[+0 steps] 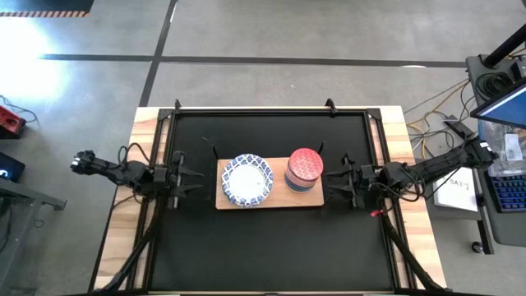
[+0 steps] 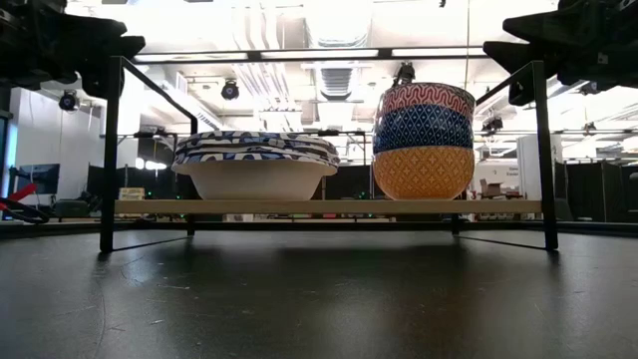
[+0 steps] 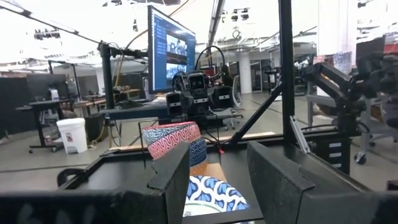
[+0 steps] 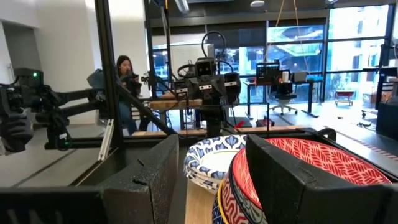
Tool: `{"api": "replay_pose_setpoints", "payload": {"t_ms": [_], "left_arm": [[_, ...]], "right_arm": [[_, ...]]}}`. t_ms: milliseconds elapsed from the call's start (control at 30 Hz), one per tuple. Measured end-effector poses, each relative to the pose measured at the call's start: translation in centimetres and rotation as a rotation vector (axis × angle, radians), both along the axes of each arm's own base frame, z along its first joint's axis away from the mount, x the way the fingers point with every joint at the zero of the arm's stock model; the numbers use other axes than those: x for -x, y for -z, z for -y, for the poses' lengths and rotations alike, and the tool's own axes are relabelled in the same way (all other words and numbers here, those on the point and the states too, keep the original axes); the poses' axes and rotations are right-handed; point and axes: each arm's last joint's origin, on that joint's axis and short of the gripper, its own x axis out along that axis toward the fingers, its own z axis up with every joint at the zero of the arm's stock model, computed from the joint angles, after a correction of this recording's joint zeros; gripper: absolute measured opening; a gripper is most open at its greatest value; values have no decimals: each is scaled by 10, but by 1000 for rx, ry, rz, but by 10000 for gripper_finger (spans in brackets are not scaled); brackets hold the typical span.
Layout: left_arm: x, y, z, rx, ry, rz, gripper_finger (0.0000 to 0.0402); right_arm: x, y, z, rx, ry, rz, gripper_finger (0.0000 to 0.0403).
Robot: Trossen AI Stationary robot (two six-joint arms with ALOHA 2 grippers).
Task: Place and stack bowls onto a shelf
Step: Return to Home Position
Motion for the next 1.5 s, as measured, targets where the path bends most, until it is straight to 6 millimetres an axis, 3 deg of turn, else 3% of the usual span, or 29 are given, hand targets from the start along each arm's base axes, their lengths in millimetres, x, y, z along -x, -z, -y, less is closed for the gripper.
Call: {"api": "replay_pose_setpoints", "payload": {"t_ms": [667, 1100, 1500], "left_arm": [[0, 0, 0, 70, 16, -7, 142], [0, 0, 0, 70, 16, -8, 142], [0, 0, 0, 71, 16, -4, 142]], "right_arm": [[-2, 8, 1, -98, 15, -85, 176], [-2, 9, 1, -62, 20, -92, 176], [22, -11, 6, -101, 13, 79, 176]]}}
